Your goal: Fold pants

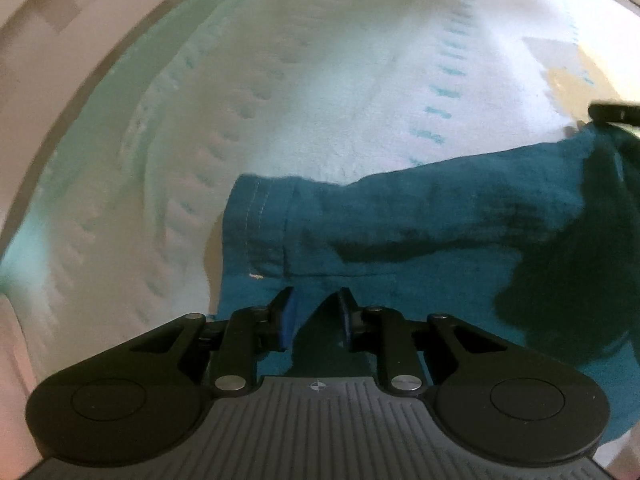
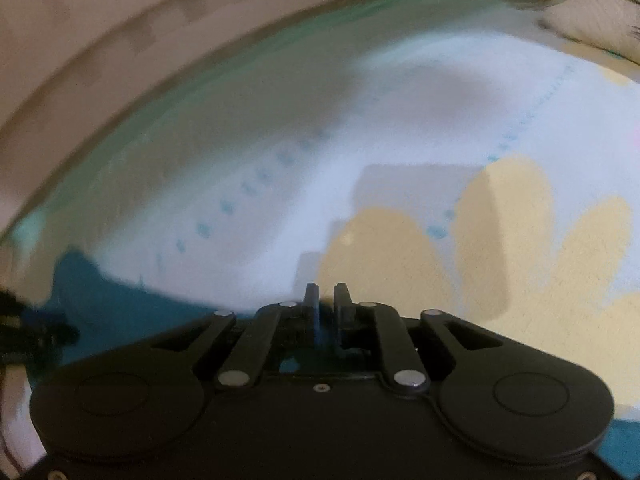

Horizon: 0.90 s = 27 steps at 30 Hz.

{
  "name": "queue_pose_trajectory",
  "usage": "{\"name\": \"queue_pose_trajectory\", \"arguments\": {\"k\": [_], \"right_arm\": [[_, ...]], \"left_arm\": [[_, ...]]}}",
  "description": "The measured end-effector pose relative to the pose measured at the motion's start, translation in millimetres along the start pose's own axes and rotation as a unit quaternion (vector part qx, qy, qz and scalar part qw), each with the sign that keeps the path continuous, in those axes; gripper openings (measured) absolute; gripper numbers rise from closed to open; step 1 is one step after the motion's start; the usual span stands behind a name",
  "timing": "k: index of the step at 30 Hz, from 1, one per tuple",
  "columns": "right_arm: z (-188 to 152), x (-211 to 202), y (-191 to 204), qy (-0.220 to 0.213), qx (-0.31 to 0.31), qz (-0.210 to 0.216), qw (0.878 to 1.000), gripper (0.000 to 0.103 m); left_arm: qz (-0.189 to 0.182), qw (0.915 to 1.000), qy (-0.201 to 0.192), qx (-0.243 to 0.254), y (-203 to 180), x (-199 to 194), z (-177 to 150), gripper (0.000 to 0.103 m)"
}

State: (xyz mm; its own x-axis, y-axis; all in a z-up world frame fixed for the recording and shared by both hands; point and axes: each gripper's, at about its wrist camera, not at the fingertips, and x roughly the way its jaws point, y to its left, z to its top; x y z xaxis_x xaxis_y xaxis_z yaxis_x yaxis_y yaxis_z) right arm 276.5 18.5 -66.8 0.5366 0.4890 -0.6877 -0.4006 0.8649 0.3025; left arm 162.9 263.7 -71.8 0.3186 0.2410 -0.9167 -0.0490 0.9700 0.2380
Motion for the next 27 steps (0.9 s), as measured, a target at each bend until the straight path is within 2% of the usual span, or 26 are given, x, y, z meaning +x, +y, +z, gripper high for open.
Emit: {"name": "queue_pose_trajectory", "arguments": {"k": [2,3,5,8,11,14,18,21,24,27], "right_arm": [[1.3,-24.4,-10.4,-0.027,0.017,-0.004,0.999,0.037],[2.4,-38.8,-17.3,-0.042,0.024,-0.010,0.999,0.039],[-1.0,-69.3,-37.7,-0.059,0.045,-0.023,0.997,0.039],[-14.8,-119.4,-82.7,-0.057,0.099,-0.059,0.992,0.039],[-35.3,-162.4,-127.6,-0.047,0.146,-0.111,0.982,0.039],[-61.1,-205.9,-174.2,-0.036,0.199,-0.169,0.965,0.040],[-99.2,-258.0,-225.1,-0.035,0.271,-0.230,0.934,0.042],[-124.8,-289.0,-251.1,-0.032,0.323,-0.263,0.908,0.042],[-146.4,-312.6,-270.2,-0.016,0.351,-0.292,0.889,0.042],[-165.7,-327.3,-285.8,0.001,0.375,-0.311,0.873,0.047]], "left_arm": [[0.004,0.9998,-0.013,0.014,-1.5,-11.3,0.2,0.022],[0.004,0.9997,-0.019,0.018,-2.1,-19.3,1.7,0.022],[-0.005,0.9995,-0.024,0.019,-4.0,-35.0,7.8,0.022],[-0.033,0.9987,-0.029,0.025,-15.1,-63.2,23.2,0.022],[-0.056,0.9959,-0.032,0.064,-43.7,-94.7,42.4,0.022],[-0.077,0.9892,-0.042,0.118,-85.5,-128.6,60.3,0.022],[-0.107,0.9730,-0.094,0.182,-154.8,-168.2,75.1,0.022],[-0.140,0.9628,-0.122,0.196,-202.6,-179.8,74.2,0.022],[-0.166,0.9598,-0.092,0.207,-245.2,-176.3,66.1,0.022],[-0.175,0.9571,-0.057,0.224,-277.8,-168.0,53.1,0.022]]}}
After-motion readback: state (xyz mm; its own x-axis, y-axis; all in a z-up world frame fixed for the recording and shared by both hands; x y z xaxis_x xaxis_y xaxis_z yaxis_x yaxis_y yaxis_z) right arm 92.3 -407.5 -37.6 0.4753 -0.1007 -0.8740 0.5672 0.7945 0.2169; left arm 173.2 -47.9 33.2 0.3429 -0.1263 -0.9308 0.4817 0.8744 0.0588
